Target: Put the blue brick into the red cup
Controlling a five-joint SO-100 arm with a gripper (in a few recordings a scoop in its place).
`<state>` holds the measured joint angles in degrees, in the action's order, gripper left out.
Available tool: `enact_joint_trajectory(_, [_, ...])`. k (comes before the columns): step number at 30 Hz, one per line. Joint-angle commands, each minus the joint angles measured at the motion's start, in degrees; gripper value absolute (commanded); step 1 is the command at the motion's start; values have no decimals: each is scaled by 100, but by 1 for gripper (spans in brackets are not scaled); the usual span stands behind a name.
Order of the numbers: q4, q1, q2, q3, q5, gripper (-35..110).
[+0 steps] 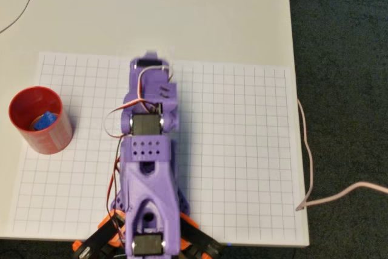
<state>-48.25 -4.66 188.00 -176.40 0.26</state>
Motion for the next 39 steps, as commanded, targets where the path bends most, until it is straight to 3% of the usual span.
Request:
enact_joint_trajectory(1, [70, -176, 114, -281, 158, 0])
enact_joint_trajectory(39, [-176, -141, 114, -202, 422, 0])
